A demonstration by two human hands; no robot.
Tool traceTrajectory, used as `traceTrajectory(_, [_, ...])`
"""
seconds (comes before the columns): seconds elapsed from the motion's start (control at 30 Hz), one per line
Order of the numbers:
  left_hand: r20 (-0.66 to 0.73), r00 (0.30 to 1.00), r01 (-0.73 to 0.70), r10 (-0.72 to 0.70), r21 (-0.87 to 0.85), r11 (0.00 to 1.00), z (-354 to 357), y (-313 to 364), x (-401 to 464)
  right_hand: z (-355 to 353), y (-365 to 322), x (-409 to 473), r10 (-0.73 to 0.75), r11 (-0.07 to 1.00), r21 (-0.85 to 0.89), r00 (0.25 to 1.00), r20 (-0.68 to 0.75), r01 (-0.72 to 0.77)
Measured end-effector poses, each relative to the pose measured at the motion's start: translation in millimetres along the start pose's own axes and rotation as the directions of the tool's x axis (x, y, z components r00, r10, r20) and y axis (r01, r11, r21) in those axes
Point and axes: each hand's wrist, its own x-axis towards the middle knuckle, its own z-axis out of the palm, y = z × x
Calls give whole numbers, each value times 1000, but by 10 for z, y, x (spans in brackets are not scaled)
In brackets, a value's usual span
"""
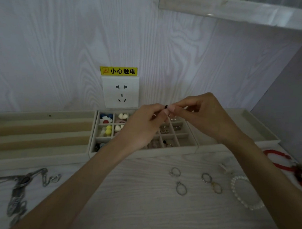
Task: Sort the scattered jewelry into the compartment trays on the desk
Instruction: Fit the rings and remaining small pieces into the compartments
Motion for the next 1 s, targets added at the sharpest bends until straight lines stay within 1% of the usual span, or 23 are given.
traceTrajectory(0.07, [-36, 998, -53, 56, 72, 996, -34, -3, -12, 11, -22, -7, 18, 996, 84, 999, -44, -14])
traceTrajectory(0.13, [-79, 993, -75, 92, 193, 978, -75, 9, -25, 16, -56, -11, 41, 990, 140, 998, -50, -33])
traceTrajectory(0.2, [-106, 986, -87, 126, 314, 945, -101, 37, -35, 16, -98, -24, 43, 990, 138, 999, -31, -38])
traceTrajectory(0.27, [-128, 979, -96, 156, 386, 917, -127, 78, -55, 25, -145, -38, 19, 997, 82, 999, -50, -15])
traceTrajectory(0.33, [-171, 972, -91, 161, 359, 929, -161, 108, -69, 40, -191, -49, -7, 998, 55, 997, -80, 12])
traceTrajectory(0.37, [-178, 973, -87, 144, 295, 951, -181, 112, -70, 43, -201, -50, -11, 998, 68, 996, -93, 18])
traceTrajectory(0.4, [-166, 979, -87, 122, 207, 974, -202, 108, -65, 42, -206, -51, -8, 996, 85, 994, -106, 18])
traceTrajectory(0.47, [-82, 991, -96, 101, 64, 993, -237, 89, -45, 26, -201, -51, 15, 992, 128, 994, -111, 0])
traceTrajectory(0.53, [5, 994, -110, 110, 65, 992, -249, 58, -33, 18, -185, -58, 87, 972, 226, 994, -67, -70])
traceTrajectory(0.6, [28, 992, -128, 126, 94, 987, -255, 38, -30, 13, -165, -65, 187, 935, 308, 982, 1, -178])
traceTrajectory(0.67, [30, 990, -138, 136, 103, 985, -261, 38, -35, 7, -142, -66, 249, 916, 313, 968, 45, -250])
traceTrajectory(0.73, [36, 989, -147, 143, 155, 977, -259, 57, -41, 3, -149, -66, 228, 935, 271, 973, 37, -229])
traceTrajectory(0.8, [44, 988, -155, 148, 217, 964, -237, 78, -45, 7, -184, -68, 136, 971, 198, 991, -8, -132])
traceTrajectory(0.9, [45, 990, -142, 136, 236, 961, -193, 118, -41, 14, -196, -80, -18, 1000, 14, 990, -137, 20])
traceTrajectory(0.97, [56, 994, -107, 97, 232, 967, -188, 130, -35, 37, -199, -110, -102, 990, -112, 972, -209, 80])
traceTrajectory(1.0, [65, 995, -92, 78, 249, 964, -196, 128, -38, 52, -202, -136, -147, 980, -168, 964, -223, 111])
